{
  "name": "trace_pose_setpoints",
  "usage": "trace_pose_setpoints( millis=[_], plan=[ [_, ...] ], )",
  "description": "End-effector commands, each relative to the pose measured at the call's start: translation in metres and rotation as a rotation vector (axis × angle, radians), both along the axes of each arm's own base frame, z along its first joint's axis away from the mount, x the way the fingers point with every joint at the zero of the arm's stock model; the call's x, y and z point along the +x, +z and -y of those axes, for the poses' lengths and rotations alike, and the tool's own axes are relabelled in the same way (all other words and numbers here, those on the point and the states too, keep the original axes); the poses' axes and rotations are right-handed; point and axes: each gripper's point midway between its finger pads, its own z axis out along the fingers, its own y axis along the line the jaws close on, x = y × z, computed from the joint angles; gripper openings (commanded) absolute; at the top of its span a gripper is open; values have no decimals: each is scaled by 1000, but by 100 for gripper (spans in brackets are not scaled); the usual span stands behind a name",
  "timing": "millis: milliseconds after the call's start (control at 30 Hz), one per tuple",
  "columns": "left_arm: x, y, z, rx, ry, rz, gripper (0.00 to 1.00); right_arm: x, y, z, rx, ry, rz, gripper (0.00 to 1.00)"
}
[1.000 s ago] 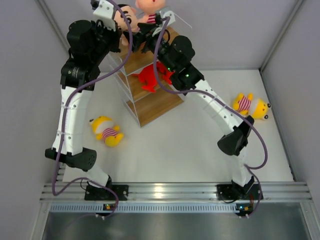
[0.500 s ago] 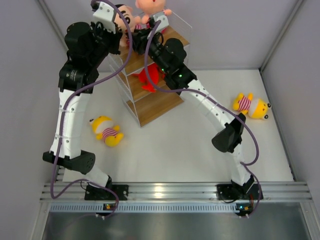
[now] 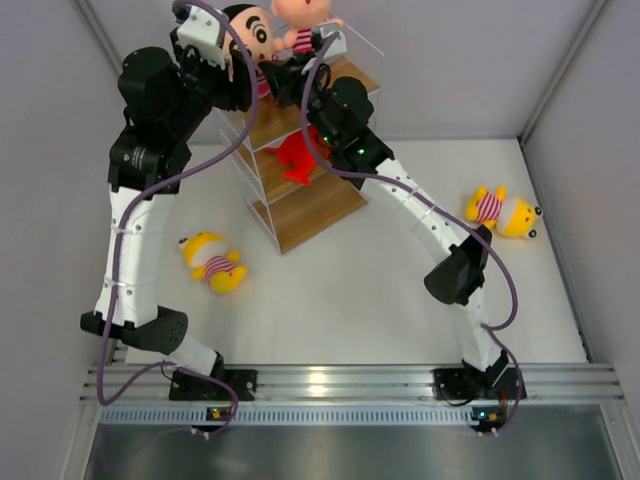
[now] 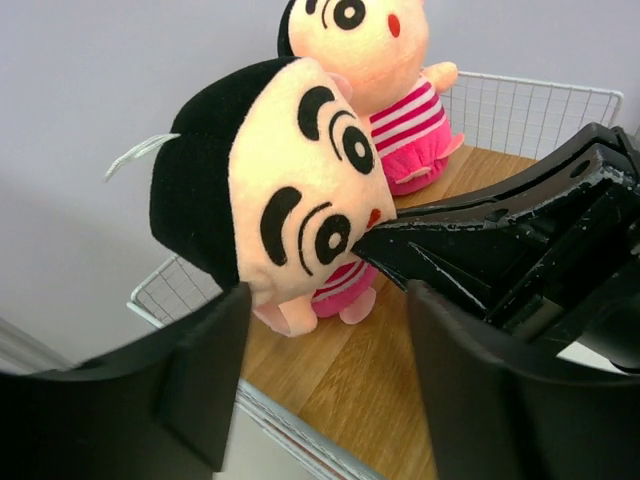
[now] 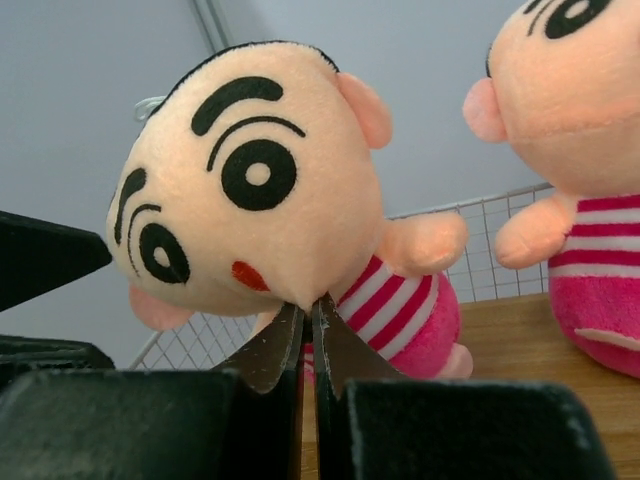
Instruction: Place and organize the stuffed toys onto the shelf
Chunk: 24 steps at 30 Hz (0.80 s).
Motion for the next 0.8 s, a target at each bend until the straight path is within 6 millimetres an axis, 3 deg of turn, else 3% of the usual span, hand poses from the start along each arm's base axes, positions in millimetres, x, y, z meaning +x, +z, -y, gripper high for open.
trace_pose_setpoints(
  millis=[0, 133, 367, 500, 767],
  plan=[
    [-22, 38, -8, -44, 12, 102, 73, -25, 64, 36, 210, -12, -10, 0],
    [-32, 49, -16, -41, 35, 135, 82, -22, 64, 41, 232, -45, -40, 0],
    [-35, 51, -22, -19, 63, 149, 83, -31, 69, 44, 271, -61, -119, 0],
    [-32, 51, -23, -7, 68, 152, 83, -34, 73, 52, 280, -103, -127, 0],
    [-13, 32, -16, 3, 66, 104, 83, -29, 59, 35, 268, -66, -148, 0]
  ],
)
